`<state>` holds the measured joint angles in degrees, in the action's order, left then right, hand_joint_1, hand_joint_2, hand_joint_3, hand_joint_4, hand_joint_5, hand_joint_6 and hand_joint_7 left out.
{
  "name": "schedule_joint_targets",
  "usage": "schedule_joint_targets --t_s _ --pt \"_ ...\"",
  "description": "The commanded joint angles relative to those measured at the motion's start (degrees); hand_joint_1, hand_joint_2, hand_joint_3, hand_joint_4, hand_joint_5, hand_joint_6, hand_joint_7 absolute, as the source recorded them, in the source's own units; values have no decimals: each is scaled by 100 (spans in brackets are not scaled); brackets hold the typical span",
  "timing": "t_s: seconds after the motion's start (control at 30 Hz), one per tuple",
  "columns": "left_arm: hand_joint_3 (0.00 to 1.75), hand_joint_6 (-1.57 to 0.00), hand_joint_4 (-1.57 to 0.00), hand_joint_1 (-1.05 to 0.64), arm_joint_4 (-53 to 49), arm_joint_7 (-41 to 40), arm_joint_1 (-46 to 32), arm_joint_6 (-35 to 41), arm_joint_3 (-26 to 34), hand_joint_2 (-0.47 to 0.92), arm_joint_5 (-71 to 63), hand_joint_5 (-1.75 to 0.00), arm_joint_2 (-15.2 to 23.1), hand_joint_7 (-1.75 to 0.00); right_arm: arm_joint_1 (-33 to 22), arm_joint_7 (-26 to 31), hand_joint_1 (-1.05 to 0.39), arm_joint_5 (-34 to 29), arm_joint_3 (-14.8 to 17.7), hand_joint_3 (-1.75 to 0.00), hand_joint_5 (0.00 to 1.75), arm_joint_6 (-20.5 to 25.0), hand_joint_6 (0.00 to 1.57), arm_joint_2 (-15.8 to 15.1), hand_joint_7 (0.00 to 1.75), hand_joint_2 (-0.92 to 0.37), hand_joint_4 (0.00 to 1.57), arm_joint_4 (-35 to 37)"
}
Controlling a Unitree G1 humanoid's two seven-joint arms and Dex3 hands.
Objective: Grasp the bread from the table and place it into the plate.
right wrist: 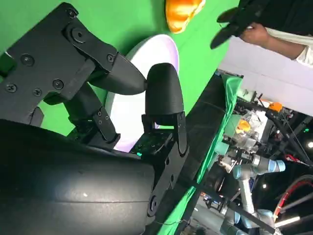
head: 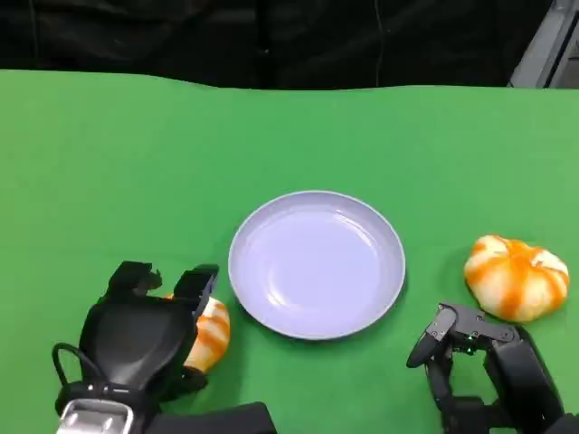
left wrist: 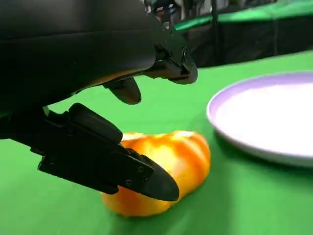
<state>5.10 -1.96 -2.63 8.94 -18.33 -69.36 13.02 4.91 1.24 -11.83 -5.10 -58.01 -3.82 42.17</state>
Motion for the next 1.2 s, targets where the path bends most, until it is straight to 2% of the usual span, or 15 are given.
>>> schedule_joint_targets --t_s 0.03,0.3,0.43,0.6,0.83,0.93,1.0,1.03,1.17,1.2 --pt "0 -30 -11 -68 -471 311 383 407 -216 86 -152 -81 14 -9 -7 67 -62 -12 28 -142 175 11 81 -53 148 -32 88 -22" --pt "0 -30 -10 -68 -1139 483 843 946 -600 85 -178 -81 -8 -7 -12 64 -63 9 24 -140 175 11 81 -51 148 -32 88 -36" --pt "0 -31 -10 -67 -1164 451 885 1041 -693 85 -105 -80 40 -7 -12 64 -63 9 23 -140 175 12 81 -51 147 -32 88 -37" --pt "0 -31 -10 -64 -2021 463 1214 1135 -744 86 226 -78 -57 -5 -8 104 -64 -31 28 -142 175 2 81 -53 148 -32 89 -35" --pt "0 -30 -9 -62 -2162 501 1314 1236 -853 87 504 -75 -9 -3 -1 106 -64 -26 27 -144 175 -4 81 -56 148 -30 89 -26" --pt "0 -41 -28 -51 -2042 390 1054 1076 -754 87 875 -78 26 -5 -16 71 -63 4 21 -144 175 -3 81 -62 148 -30 88 -49" --pt "0 -56 -51 -39 -2011 22 890 846 -674 87 1130 -93 60 -8 -25 47 -63 29 18 -145 175 18 81 -64 148 -30 88 -72" --pt "1 -67 -61 -34 -2015 -130 842 750 -650 88 1223 -108 78 -8 -27 39 -63 41 18 -145 175 22 81 -63 148 -29 88 -77" --pt "11 -102 -79 -24 -2290 -1215 621 30 -493 92 1665 -134 122 -19 -25 50 -63 20 21 -145 175 50 81 -78 148 -30 88 -105" --pt "22 -109 -80 -23 -2375 -1377 609 -92 -484 90 1728 -148 138 -31 -22 42 -63 29 20 -145 175 47 82 -79 148 -30 89 -101"
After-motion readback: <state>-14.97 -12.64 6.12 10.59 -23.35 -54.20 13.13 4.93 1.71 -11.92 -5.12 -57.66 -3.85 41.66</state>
